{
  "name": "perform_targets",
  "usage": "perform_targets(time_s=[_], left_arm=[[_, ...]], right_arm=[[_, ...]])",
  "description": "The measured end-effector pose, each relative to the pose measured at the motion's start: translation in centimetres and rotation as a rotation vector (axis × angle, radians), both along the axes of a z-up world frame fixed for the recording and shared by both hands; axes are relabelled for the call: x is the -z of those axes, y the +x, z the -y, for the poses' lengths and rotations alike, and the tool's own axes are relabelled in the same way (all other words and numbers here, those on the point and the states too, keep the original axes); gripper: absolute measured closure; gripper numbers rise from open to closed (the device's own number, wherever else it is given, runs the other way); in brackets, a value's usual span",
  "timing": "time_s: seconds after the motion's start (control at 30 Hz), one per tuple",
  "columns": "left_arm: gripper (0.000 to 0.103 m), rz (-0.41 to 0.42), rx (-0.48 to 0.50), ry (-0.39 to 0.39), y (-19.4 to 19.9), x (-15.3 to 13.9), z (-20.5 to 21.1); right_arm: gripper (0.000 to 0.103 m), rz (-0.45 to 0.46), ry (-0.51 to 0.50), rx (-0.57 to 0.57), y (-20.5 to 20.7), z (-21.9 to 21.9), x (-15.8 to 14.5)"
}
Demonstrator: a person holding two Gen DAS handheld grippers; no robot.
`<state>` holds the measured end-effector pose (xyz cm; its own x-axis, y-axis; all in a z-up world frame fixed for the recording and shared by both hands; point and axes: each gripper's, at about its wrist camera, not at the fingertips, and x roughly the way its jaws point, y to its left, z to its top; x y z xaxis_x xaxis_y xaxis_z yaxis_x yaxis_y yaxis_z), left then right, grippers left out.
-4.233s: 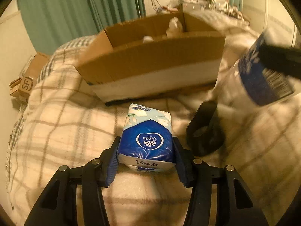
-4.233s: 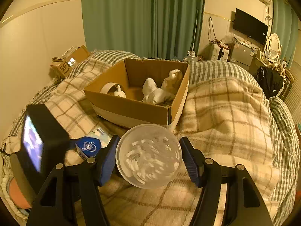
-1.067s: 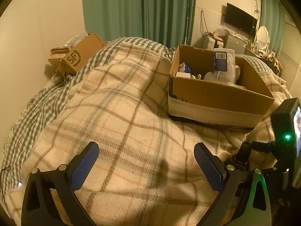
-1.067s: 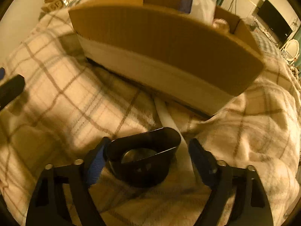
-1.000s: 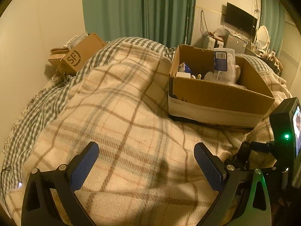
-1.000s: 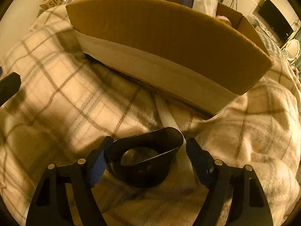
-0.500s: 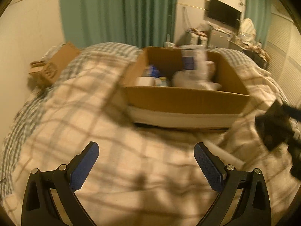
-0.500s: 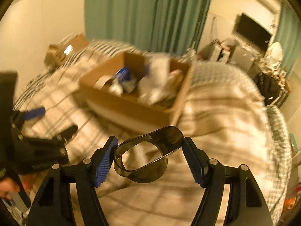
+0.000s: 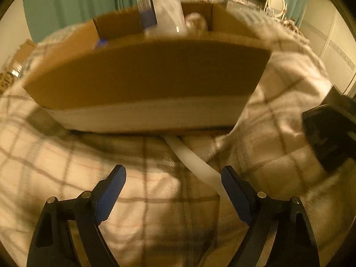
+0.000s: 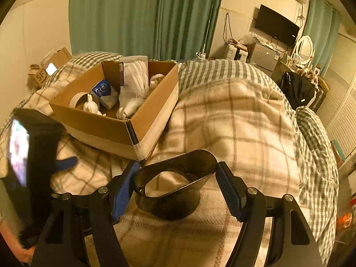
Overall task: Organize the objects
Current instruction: 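Grasp the black cup with the right tool, then grasp the white bent tube with the left tool and lift it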
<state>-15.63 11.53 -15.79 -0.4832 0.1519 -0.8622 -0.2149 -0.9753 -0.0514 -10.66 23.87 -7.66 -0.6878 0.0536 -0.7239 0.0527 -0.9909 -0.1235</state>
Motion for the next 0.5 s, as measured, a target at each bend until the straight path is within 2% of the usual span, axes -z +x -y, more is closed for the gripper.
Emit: perform_targets(time_s=[0.07,0.13,0.17,0.2,0.23,0.3,0.37,0.4,0.5], left_arm=[[0.024,0.023,0.022,0.04,-0.3,0.5,-0.4],[0.026,0.013,0.051,0.044,-0.3,0.5,-1.0],[0.032,0.015,0.072,0.052,-0.4,0.6,-1.4],[0.044,0.029,0.087,0.071,-0.5,0.8,-1.5],[0.051,0.041,0.096,0.086,-0.5,1.0,-1.5],[0.084,0.06,0.125,0.109,-0.3,1.2,-1.5],[0.088,0.064,0.132,0.096,0.0,1.2,-1.4],[0.093,0.068,0.13,0.105,0.1,1.2,-1.1],[0.096,0.074,0.111,0.15,0.5,0.7,0.4]], right_arm=[[0.033,-0.001,-0.005,-0.003,0.1,-0.1,0.2],[0.033,-0.001,-0.008,-0.004,0.1,-0.1,0.3],[0.033,-0.001,-0.01,-0.003,0.1,-0.2,0.3],[0.033,-0.001,-0.01,-0.002,0.1,-0.2,0.4],[0.033,-0.001,-0.01,-0.001,0.1,-0.1,0.4],[0.033,-0.002,-0.005,0.0,0.2,0.0,0.3],[0.033,-0.002,0.001,0.002,0.3,0.1,0.4],[0.033,-0.002,0.003,0.003,0.4,0.2,0.4],[0.033,-0.004,0.004,0.006,0.5,0.2,0.3]])
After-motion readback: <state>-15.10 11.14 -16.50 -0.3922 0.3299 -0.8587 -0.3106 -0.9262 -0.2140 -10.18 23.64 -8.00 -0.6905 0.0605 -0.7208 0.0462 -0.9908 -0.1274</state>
